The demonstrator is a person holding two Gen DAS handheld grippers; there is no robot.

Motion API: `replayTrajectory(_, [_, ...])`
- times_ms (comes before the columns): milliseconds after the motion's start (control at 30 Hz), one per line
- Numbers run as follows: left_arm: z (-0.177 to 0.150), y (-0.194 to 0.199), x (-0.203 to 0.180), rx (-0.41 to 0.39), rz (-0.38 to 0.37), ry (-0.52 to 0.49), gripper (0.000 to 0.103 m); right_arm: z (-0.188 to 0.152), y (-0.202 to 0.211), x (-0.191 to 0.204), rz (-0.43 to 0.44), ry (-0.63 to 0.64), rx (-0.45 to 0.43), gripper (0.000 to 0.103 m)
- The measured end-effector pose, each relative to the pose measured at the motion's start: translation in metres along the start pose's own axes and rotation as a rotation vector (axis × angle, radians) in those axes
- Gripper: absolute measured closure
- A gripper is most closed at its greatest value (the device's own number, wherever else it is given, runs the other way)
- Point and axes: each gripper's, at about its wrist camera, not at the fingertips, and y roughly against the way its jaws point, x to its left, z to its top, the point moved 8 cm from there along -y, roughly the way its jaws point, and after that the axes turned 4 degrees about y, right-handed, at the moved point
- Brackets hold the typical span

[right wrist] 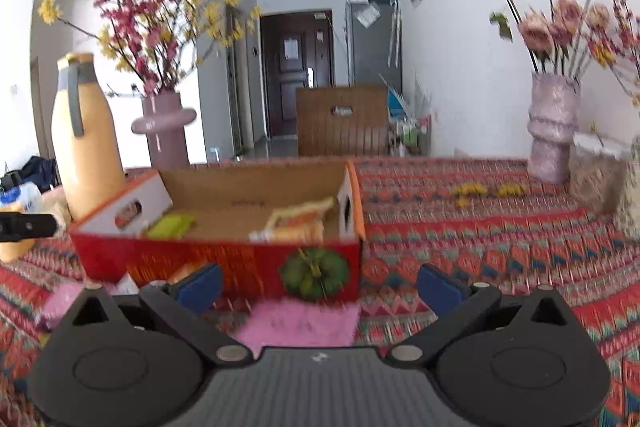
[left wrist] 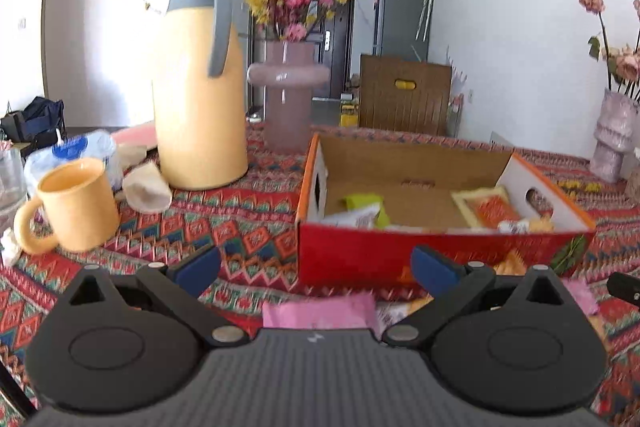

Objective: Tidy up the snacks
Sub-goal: 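Withdraw both grippers from the box back to the snack pile, then grasp another cookie packet from the pile with the right gripper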

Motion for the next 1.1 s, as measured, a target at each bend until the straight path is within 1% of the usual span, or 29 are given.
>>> replayTrajectory(100, [-0.014, -0.008, 0.003, 0.009, 0.002, -0.016, 0.0, -0.019, -0.004, -0.007, -0.006, -0.029, 0.042, 0.0])
replayTrajectory(200, [-0.027, -0.018, 0.005, 0.027, 0.017, -0.028, 0.0, -0.031, -0.009, -0.011, -0.006, -0.05, 0.06, 0.0])
replayTrajectory(367, [-0.029, -0.019, 0.004, 0.025, -0.005, -0.027, 0.0, -0.038, -0.014, -0.015, 0.001, -0.088, 0.062, 0.0])
replayTrajectory(733, [-0.031, -0.018, 0.001, 0.03, -0.056, -0.006, 0.0, -0.037, -0.015, -0.016, 0.012, -0.104, 0.056, 0.0])
replayTrajectory(800, [-0.031, -0.018, 0.002, 0.033, -0.068, 0.002, 0.0, -0.036, -0.013, -0.017, 0.011, -0.11, 0.041, 0.0])
replayTrajectory(900, [-0.031, -0.017, 0.003, 0.037, -0.082, 0.016, 0.0, -0.034, -0.004, -0.021, -0.025, -0.12, -0.002, 0.0])
replayTrajectory(967, [-0.031, -0.017, 0.003, 0.036, -0.091, 0.021, 0.0, -0.033, 0.003, -0.022, -0.029, -0.123, -0.025, 0.0])
replayTrajectory(1100, [-0.031, -0.015, 0.002, 0.036, -0.121, 0.029, 0.0, -0.039, 0.006, -0.014, -0.005, -0.111, 0.019, 0.0])
